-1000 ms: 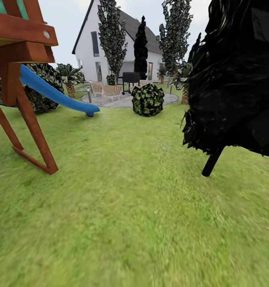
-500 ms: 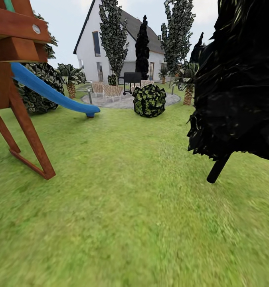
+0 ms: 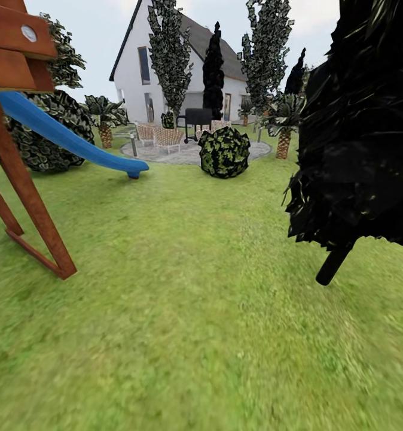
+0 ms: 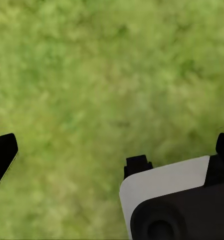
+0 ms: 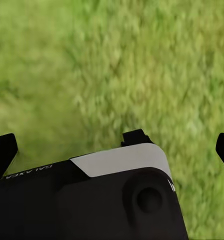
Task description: Take the three Easter eggs out of the wicker basket on the lawn in the garden, then place them on the lawn next to a single tree (choose any tree) so that all three eggs are next to the same tree and none are left in the basket.
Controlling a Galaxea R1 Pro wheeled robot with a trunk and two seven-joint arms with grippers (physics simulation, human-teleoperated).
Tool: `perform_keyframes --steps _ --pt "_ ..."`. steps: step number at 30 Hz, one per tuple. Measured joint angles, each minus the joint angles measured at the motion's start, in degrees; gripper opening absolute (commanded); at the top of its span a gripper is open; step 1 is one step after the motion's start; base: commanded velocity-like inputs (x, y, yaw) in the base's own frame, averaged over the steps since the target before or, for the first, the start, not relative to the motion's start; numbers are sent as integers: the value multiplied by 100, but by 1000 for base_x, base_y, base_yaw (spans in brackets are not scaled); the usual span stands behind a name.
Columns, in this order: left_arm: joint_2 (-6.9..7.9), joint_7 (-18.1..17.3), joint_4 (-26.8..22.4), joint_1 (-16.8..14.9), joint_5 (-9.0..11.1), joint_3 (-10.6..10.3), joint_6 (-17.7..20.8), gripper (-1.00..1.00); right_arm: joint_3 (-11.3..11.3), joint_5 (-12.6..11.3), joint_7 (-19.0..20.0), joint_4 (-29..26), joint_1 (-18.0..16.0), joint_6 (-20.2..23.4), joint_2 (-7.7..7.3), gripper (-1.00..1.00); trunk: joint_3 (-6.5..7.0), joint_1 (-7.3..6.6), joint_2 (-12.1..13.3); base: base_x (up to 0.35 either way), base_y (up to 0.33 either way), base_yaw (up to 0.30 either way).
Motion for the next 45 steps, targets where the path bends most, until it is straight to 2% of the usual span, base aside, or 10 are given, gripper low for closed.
perform_keyframes --steps 12,30,45 --pt "0 0 -1 1 0 0 0 100 1 10 0 1 -1 -8 1 100 2 0 0 330 0 133" --pt "0 0 0 0 0 0 0 100 0 0 0 0 0 -20 0 100 2 0 0 330 0 9" --pt "0 0 0 0 0 0 0 100 0 -4 0 0 0 5 0 100 2 0 0 330 0 87"
